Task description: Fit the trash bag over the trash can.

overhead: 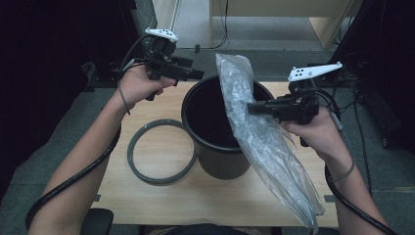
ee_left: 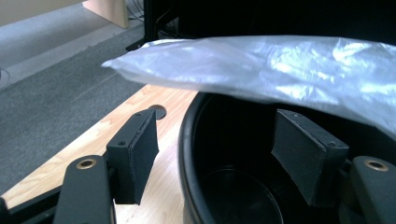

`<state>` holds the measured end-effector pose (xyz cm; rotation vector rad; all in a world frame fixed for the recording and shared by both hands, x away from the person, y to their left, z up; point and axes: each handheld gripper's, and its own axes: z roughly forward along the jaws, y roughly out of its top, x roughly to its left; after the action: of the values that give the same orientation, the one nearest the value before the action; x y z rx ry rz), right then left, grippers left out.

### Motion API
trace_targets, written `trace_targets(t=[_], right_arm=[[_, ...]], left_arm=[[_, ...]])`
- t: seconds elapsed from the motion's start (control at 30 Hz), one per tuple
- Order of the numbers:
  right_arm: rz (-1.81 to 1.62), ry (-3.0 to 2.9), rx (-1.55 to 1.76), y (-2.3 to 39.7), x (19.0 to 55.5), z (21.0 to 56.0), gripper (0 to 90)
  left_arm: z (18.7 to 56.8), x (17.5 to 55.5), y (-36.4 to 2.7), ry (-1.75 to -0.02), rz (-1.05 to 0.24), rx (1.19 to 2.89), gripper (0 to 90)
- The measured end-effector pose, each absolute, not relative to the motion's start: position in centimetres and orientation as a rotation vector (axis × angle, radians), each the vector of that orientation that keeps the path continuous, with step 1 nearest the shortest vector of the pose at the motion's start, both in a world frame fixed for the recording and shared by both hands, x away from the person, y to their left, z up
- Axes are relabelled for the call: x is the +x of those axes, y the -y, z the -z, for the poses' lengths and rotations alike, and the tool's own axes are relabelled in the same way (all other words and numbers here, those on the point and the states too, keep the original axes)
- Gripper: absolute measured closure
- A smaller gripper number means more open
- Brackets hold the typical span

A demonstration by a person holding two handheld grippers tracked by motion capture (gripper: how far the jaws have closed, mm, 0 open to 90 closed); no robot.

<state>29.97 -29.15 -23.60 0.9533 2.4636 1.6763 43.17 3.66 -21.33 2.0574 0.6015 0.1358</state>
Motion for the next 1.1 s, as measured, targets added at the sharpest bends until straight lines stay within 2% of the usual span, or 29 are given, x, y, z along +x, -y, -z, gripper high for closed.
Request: trace_targets(t=[0.6,1.1], right_arm=[[-1.678,-2.576,0.851,26.9,28.6,23.1,89.9],[-1.705,-2.563,0.746,26.7,27.4,21.7,90.0]], left_arm=[[19.2,43.1,-1.1,-0.549,-0.119,2.048,32.5],[22.1,42.8,1.0,-0.542,-0.030,2.083,34.4]])
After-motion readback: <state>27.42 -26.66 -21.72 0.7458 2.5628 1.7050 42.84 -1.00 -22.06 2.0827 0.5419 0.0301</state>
